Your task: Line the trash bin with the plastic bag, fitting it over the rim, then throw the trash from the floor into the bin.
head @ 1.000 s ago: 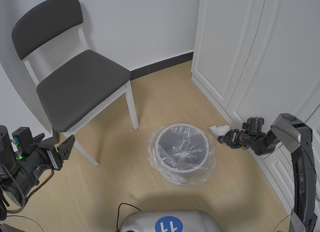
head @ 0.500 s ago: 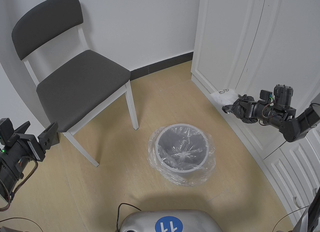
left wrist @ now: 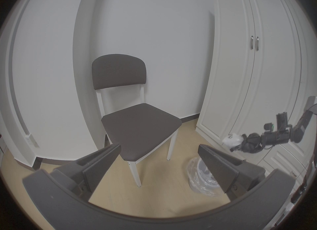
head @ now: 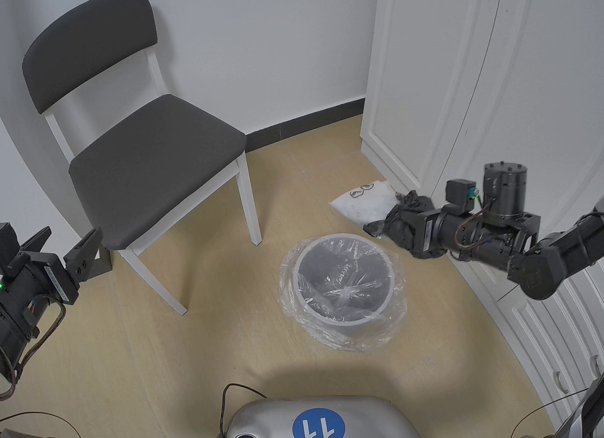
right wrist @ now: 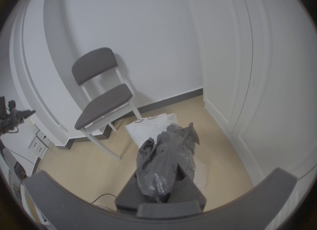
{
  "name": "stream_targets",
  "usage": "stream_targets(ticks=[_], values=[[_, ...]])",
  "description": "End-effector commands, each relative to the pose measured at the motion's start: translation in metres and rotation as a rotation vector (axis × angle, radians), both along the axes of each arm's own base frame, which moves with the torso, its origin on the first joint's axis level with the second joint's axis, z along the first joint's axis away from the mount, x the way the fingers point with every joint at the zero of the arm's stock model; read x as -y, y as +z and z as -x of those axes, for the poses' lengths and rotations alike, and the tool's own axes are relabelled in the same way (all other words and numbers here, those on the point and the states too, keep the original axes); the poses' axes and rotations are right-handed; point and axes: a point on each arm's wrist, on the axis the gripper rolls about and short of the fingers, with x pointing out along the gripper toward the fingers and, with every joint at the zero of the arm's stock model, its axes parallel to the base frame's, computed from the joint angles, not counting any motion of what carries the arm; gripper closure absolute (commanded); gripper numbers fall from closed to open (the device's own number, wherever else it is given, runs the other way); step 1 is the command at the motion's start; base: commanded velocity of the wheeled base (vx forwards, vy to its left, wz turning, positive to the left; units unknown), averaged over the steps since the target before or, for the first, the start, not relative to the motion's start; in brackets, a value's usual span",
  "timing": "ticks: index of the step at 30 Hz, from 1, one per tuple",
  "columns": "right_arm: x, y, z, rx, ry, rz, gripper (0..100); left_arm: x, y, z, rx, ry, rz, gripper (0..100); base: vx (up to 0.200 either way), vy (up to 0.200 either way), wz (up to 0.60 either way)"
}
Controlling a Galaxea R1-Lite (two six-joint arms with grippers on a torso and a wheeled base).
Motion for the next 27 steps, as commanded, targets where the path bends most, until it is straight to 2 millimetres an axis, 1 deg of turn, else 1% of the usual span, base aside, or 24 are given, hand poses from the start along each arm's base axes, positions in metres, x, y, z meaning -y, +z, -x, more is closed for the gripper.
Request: stream_targets(ticks=[1,2,3,4,6,8,13,19,21,24,27], values=[[-0.03,-0.055,-0.013,-0.132,0.038,0.065,100,0.0,-0.001,0.001,-0.001,0.001,-0.001,0,0.0,0.0,0.0],[-0.033,-0.062,-0.013,-0.148,0.046,0.073,100,0.0,-0.001,0.001,-0.003,0.001,-0.001,0,0.0,0.0,0.0],[-0.038,-0.073,-0.015,-0.17,0.054,0.087,100,0.0,-0.001,0.001,-0.004,0.001,-0.002,0,0.0,0.0,0.0],[-0.04,-0.078,-0.017,-0.178,0.057,0.091,100,0.0,-0.001,0.001,-0.004,0.001,-0.002,0,0.0,0.0,0.0],[-0.041,-0.083,-0.019,-0.185,0.057,0.094,100,0.0,-0.002,0.001,-0.005,0.001,-0.002,0,0.0,0.0,0.0],[-0.044,-0.098,-0.023,-0.211,0.056,0.108,100,0.0,-0.002,0.001,-0.005,0.001,-0.002,0,0.0,0.0,0.0],[-0.048,-0.122,-0.036,-0.237,-0.005,0.145,100,0.0,-0.002,0.001,-0.005,0.001,-0.002,0,0.0,0.0,0.0],[-0.05,-0.145,-0.051,-0.264,-0.053,0.151,100,0.0,-0.002,0.001,-0.005,0.001,-0.002,0,0.0,0.0,0.0],[-0.052,-0.148,-0.056,-0.266,-0.065,0.126,100,0.0,-0.002,0.001,-0.005,0.001,-0.002,0,0.0,0.0,0.0],[-0.058,-0.153,-0.064,-0.256,-0.092,0.035,100,0.0,-0.002,0.001,-0.005,0.001,-0.002,0,0.0,0.0,0.0],[-0.062,-0.16,-0.07,-0.248,-0.119,0.017,100,0.0,-0.002,0.001,-0.007,0.001,-0.003,0,0.0,0.0,0.0]])
